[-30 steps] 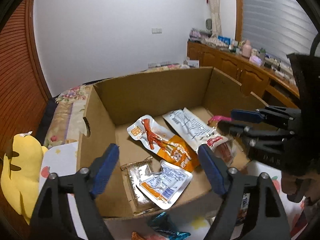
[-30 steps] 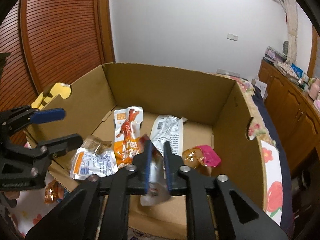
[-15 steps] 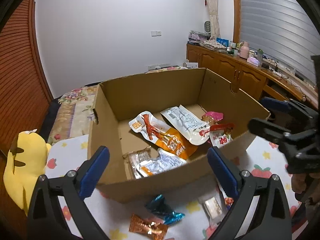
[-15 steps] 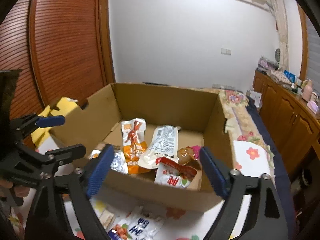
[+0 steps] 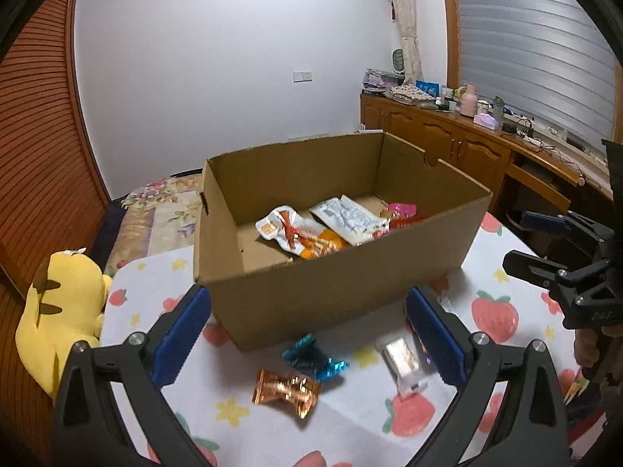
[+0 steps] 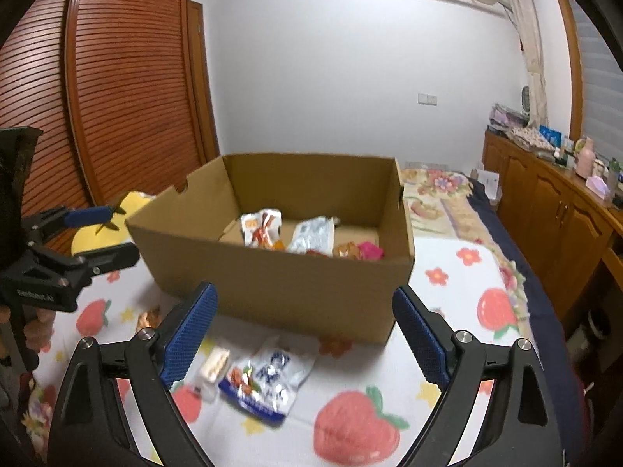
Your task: Organize snacks
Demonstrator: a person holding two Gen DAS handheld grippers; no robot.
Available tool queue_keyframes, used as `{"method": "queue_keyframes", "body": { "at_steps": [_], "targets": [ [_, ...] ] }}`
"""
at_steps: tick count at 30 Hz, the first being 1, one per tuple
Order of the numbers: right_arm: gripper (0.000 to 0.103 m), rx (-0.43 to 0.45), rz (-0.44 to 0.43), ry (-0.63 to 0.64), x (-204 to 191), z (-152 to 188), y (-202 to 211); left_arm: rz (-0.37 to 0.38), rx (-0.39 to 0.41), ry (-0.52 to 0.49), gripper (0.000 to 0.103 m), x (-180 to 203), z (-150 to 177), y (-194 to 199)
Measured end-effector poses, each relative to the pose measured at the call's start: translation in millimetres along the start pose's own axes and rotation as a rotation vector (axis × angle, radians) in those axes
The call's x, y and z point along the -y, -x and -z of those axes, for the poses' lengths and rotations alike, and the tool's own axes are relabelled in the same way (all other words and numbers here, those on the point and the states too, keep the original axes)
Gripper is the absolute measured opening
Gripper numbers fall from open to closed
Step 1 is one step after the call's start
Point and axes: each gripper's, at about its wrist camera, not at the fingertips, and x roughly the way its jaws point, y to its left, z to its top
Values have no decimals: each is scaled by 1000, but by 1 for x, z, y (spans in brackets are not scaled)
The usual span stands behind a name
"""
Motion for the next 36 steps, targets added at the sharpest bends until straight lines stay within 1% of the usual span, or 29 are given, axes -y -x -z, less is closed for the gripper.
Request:
{"method": "queue_keyframes", "body": {
  "at_steps": [3, 8, 13, 17, 18, 24, 27, 31, 36],
  "targets": [
    [93, -24, 0, 17, -3, 12, 0, -16, -19, 15, 101, -3, 14, 1],
    [92, -72, -19, 15, -5, 31, -8, -11, -70, 43, 101, -8, 37, -6],
    [92, -109, -23, 15, -8, 42, -20, 4, -107, 55, 101, -12, 57, -16],
    [92, -155, -32, 8, -9, 48, -33, 27, -127, 74, 100, -14, 68, -22],
    [91, -167, -36, 5, -9, 49, -37, 31, -132, 81, 99, -14, 69, -23],
    [75, -233, -62, -23, -10, 51, -58, 45, -135, 148, 96, -24, 75, -27],
    [72, -249, -60, -29, -11, 49, -66, 44, -131, 178, 93, -29, 75, -29],
    [66, -278, -52, -51, -10, 49, -76, 43, -118, 245, 93, -39, 74, -30],
    [61, -299, -23, -44, -12, 50, -84, 28, -103, 275, 93, -43, 71, -33]
  ]
}}
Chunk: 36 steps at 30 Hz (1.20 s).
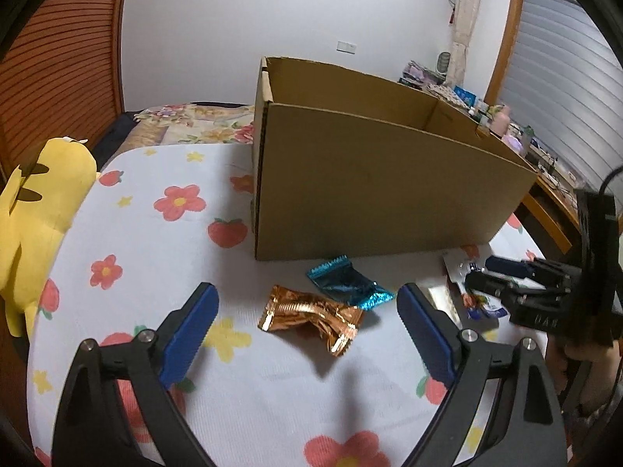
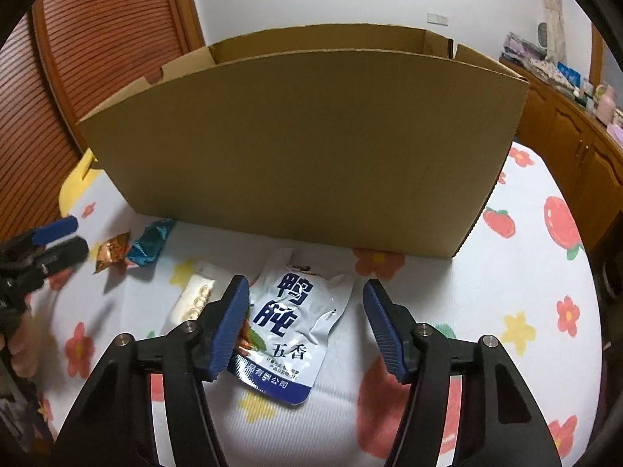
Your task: Organize snacks
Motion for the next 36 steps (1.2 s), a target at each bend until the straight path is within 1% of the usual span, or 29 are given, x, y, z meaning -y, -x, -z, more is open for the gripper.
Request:
{"method": "queue_keyframes", "body": {
  "at_steps": [5, 11, 16, 19, 20, 22, 23, 29, 32, 35, 36],
  "targets": [
    [54, -36, 12, 33, -5, 3, -8, -21, 0, 6, 93, 0, -1, -6],
    [49, -35, -14, 43, -2, 7, -7, -36, -33, 6, 92, -1, 2, -17],
    [48, -26, -35, 39, 2, 11, -6, -33, -45, 49, 91, -7, 2, -23],
    [48, -28, -36, 50, 3, 11, -6, -50, -35, 75, 89, -11, -1, -25],
    [48, -28, -34, 51, 2, 11, -6, -61, -35, 83, 88, -12, -2, -27],
    [48, -28, -28, 55, 3, 10, -4, -77, -46, 92, 74, -15, -3, -32],
    [48, -27, -26, 57, 2, 10, -4, -88, -61, 93, 73, -16, -2, -35],
    [49, -28, -13, 70, -4, 10, -7, -102, -106, 62, 73, -16, 6, -43],
    [50, -29, -8, 77, -8, 10, -9, -113, -114, 25, 73, -15, 11, -40],
    [50, -30, -4, 82, -9, 11, -8, -117, -117, 14, 73, -16, 13, -37],
    [51, -31, -3, 83, -10, 11, -8, -116, -117, 10, 71, -16, 13, -36]
  ]
}}
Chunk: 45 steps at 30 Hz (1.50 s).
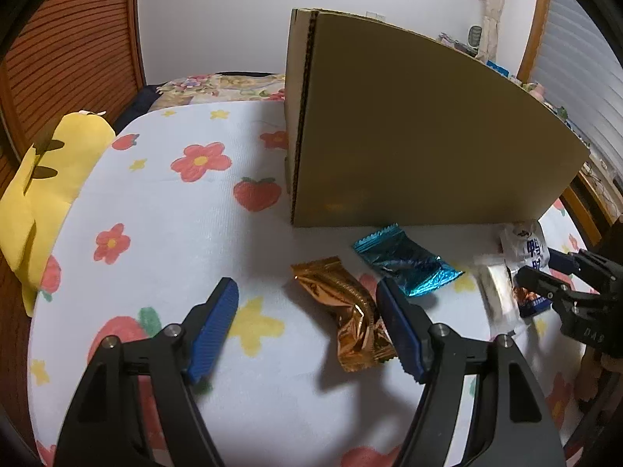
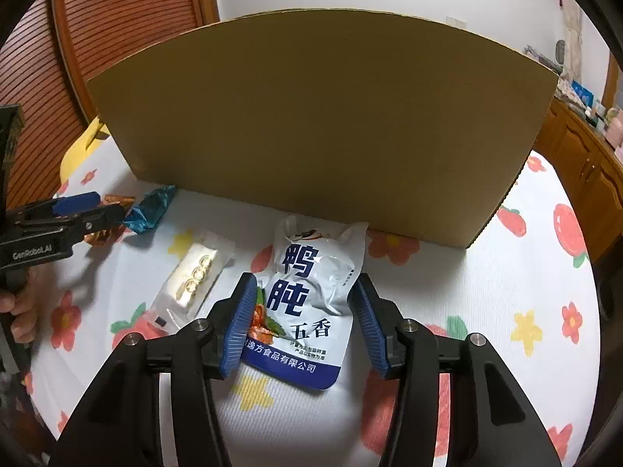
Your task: Organize snacks
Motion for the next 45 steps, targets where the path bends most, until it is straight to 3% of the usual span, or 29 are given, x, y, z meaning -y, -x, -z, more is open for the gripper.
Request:
{"method": "queue_keyframes", "body": {
  "at_steps": [5, 11, 24, 39, 45],
  "targets": [
    [51, -2, 6, 7, -2, -1, -1, 0, 2, -28, 52, 5, 1, 2],
    [53, -6, 11, 17, -6, -2, -3, 5, 0, -66, 21, 12, 5, 6],
    [56, -10, 15, 28, -7, -2, -4, 80, 28, -36, 21, 9, 18, 30],
    [56, -11, 20, 33, -9, -2, -4, 91, 89, -67, 21, 19, 25, 54],
    [51, -9, 25, 65, -15, -2, -4, 103, 98, -71, 21, 22, 27, 58]
  ]
}}
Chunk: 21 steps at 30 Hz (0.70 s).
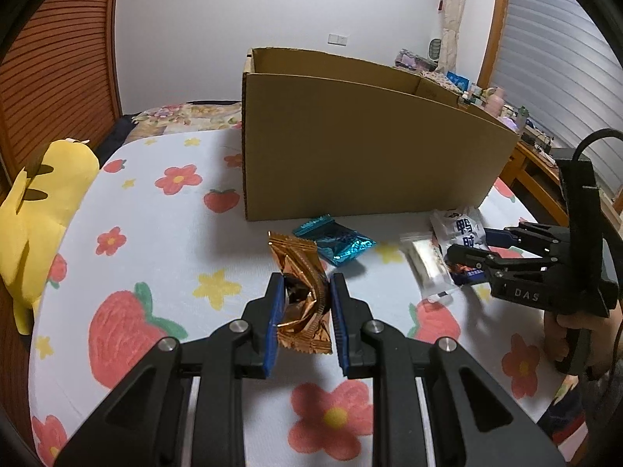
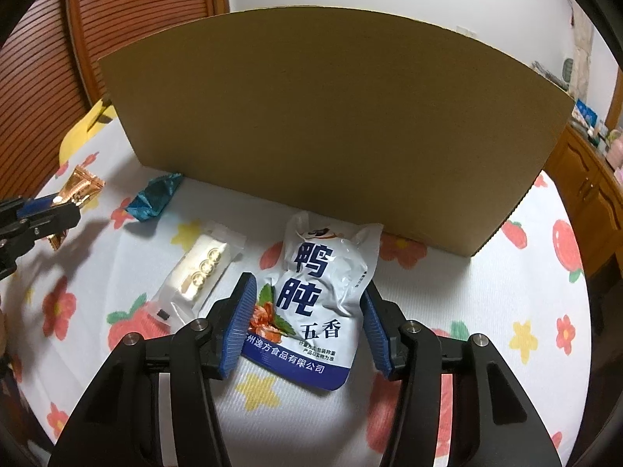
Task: Organize snacks
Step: 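Lift both held snacks and carry them over the box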
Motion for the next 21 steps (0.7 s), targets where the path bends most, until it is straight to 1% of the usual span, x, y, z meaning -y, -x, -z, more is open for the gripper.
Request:
{"method": "queue_keyframes", "body": {
  "at_steps": [3, 4, 6, 12, 21],
  "targets": [
    [40, 4, -12, 7, 2, 1, 4, -2, 5, -10, 21, 2, 1, 1],
    [39, 5, -26, 0, 4, 2, 6, -1, 5, -13, 21, 3, 2, 0],
    [39, 4, -55, -10, 5, 5, 9, -1, 5, -16, 21, 5, 2, 0],
    [38, 33, -91, -11, 1, 13, 21, 1, 10, -17, 21, 7, 4, 1],
    [38, 74, -119, -23, 2, 24, 46, 11, 21, -23, 21, 12, 4, 4]
  ]
}}
